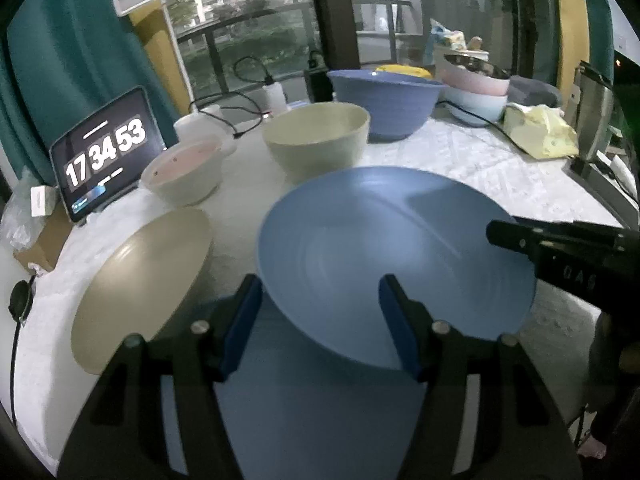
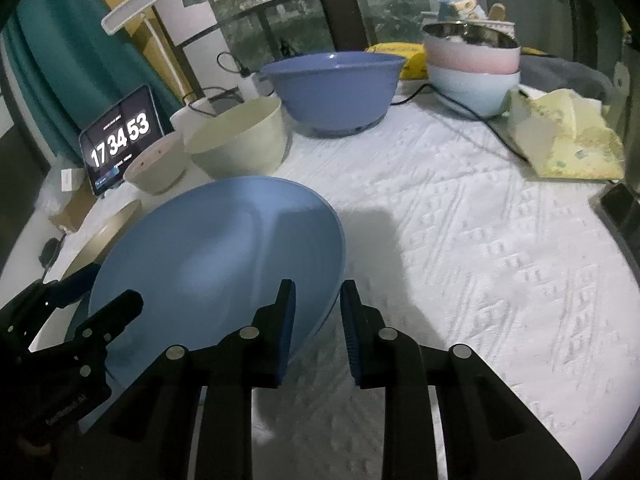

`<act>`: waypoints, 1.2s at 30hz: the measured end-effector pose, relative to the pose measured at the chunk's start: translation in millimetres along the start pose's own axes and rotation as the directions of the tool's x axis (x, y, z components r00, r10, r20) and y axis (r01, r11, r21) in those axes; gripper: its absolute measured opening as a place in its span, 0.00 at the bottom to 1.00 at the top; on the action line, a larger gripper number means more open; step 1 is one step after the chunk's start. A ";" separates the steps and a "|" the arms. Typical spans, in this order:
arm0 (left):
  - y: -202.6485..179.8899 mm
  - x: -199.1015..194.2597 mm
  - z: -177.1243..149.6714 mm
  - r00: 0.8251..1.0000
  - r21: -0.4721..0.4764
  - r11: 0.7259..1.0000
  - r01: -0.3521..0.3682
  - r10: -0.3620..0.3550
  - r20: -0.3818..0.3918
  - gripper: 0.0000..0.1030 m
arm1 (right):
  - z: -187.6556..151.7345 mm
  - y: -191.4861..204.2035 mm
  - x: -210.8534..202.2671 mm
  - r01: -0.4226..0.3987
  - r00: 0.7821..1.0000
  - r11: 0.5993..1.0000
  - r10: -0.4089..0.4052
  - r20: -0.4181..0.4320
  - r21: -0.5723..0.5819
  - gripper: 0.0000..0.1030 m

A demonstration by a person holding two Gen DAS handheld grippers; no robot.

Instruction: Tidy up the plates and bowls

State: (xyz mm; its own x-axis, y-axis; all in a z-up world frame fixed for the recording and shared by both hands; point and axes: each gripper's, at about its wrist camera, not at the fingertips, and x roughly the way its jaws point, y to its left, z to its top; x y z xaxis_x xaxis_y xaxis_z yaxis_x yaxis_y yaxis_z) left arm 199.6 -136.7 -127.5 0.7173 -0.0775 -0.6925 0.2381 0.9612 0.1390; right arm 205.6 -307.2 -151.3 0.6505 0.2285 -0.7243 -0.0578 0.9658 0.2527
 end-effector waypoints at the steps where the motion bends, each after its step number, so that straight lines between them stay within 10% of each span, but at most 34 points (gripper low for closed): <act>1: -2.1 -0.1 0.9 1.000 0.003 1.000 0.005 -0.005 0.001 0.60 | 0.4 -2.5 -1.8 0.003 1.000 1.000 -0.003 0.005 0.004 0.24; 10: -44.6 3.2 13.1 0.997 0.118 0.990 0.075 -0.079 0.025 0.60 | 7.8 -24.1 -10.6 0.061 0.997 0.998 -0.063 0.046 0.028 0.20; 17: -36.2 6.0 16.2 0.997 0.076 0.995 0.068 -0.069 0.014 0.60 | 10.9 -54.5 -1.4 0.167 0.985 0.983 -0.170 0.030 0.079 0.09; 36: 11.8 -22.5 1.8 0.997 -0.038 0.999 0.036 -0.033 0.065 0.60 | 13.8 -11.8 -28.8 0.141 0.986 0.989 -0.144 0.087 0.044 0.12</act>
State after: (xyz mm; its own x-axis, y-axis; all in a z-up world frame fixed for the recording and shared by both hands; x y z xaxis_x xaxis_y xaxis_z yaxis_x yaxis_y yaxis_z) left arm 187.5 -124.0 -109.0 0.7499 -0.1264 -0.6494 0.2386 0.9672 0.0873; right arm 198.0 -327.0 -124.6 0.7153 0.0751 -0.6948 0.0676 0.9821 0.1759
